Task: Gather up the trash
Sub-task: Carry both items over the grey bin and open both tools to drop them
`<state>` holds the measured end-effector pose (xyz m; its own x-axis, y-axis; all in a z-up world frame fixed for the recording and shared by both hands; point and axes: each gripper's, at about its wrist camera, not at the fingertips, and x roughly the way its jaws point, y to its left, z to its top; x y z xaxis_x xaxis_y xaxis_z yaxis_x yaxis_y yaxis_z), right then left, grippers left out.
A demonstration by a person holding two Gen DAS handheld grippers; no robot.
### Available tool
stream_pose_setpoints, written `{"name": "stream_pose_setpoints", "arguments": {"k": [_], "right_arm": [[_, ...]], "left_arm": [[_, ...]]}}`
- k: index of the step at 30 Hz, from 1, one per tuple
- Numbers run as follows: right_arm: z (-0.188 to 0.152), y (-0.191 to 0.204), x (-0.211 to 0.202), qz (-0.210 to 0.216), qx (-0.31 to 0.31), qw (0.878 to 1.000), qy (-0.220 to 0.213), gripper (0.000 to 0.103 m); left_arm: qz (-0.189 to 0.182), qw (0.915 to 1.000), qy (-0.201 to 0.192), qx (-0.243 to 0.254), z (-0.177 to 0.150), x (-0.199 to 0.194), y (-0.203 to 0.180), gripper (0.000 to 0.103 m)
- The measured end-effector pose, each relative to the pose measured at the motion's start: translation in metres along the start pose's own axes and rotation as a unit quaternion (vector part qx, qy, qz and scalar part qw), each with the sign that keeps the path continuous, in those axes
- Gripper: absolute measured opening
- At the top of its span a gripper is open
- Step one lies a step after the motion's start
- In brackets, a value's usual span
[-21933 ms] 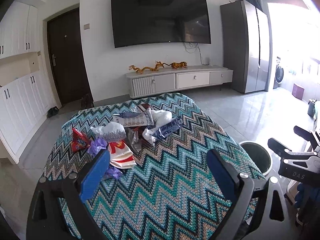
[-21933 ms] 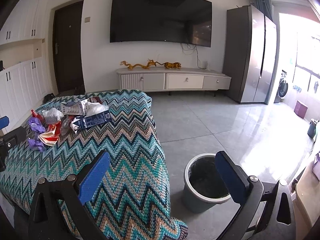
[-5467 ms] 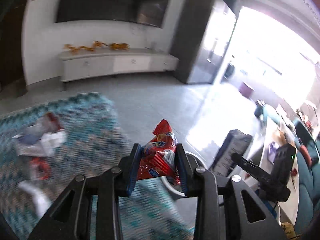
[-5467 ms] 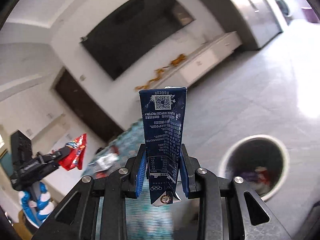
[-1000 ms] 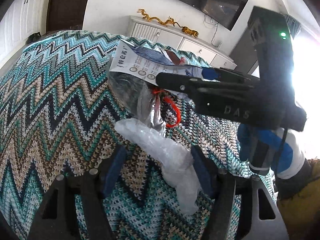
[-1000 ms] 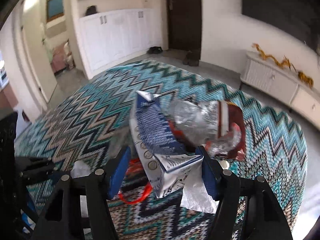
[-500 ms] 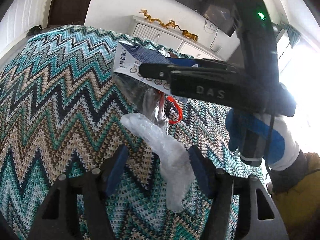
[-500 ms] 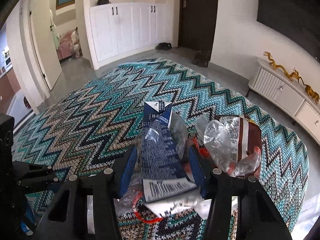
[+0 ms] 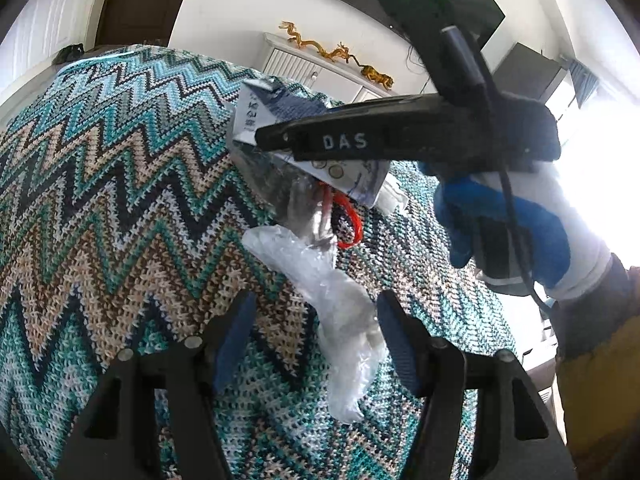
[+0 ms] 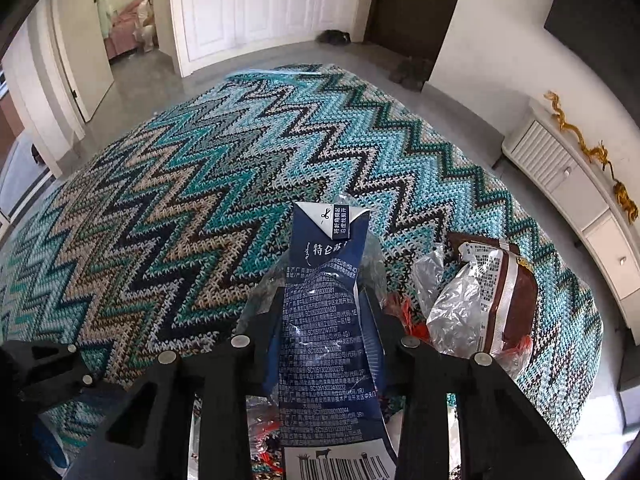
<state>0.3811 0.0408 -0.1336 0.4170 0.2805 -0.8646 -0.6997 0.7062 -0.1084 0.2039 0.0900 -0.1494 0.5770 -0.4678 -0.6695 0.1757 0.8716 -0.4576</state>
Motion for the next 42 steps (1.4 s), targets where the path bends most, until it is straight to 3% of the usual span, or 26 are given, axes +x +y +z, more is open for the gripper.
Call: {"name": "stream_pose_setpoints", "arguments": {"k": [4,6,8,14,23,32,37,42], "right_arm": [[-0.001,0.001,-0.020,0.009,0.017,1.000,-0.024,0.034],[-0.003,-0.003,-0.041,0.030,0.040,0.997,-0.052,0.034],[-0.005,-0.009,-0.062,0.057,0.066,0.993,-0.082,0.034],[-0.015,-0.025,-0.131,0.122,0.140,0.968,-0.167,0.034],[-0.055,-0.001,-0.227,0.105,0.145,0.956,-0.233,0.034],[-0.152,-0.015,-0.308,0.063,0.184,0.938,-0.288,0.034],[-0.232,-0.057,-0.336,0.017,0.242,0.922,-0.301,0.034],[-0.314,-0.104,-0.341,-0.028,0.313,0.905,-0.287,0.035]], "left_arm": [[-0.005,1.0000,0.000,-0.005,-0.002,-0.004,0.007,0.041],[-0.006,0.9999,-0.001,-0.013,-0.004,-0.009,0.009,0.030],[-0.001,1.0000,-0.003,-0.007,-0.007,-0.018,0.007,0.026],[0.009,0.9997,-0.015,-0.016,-0.016,-0.048,0.002,0.025],[0.021,0.9984,-0.049,0.018,-0.025,-0.114,-0.044,0.024],[0.016,0.9930,-0.063,0.099,-0.019,-0.135,-0.135,0.024],[-0.007,0.9881,-0.037,0.149,-0.017,-0.105,-0.196,0.024],[-0.045,0.9793,0.005,0.197,-0.024,-0.057,-0.267,0.024]]}}
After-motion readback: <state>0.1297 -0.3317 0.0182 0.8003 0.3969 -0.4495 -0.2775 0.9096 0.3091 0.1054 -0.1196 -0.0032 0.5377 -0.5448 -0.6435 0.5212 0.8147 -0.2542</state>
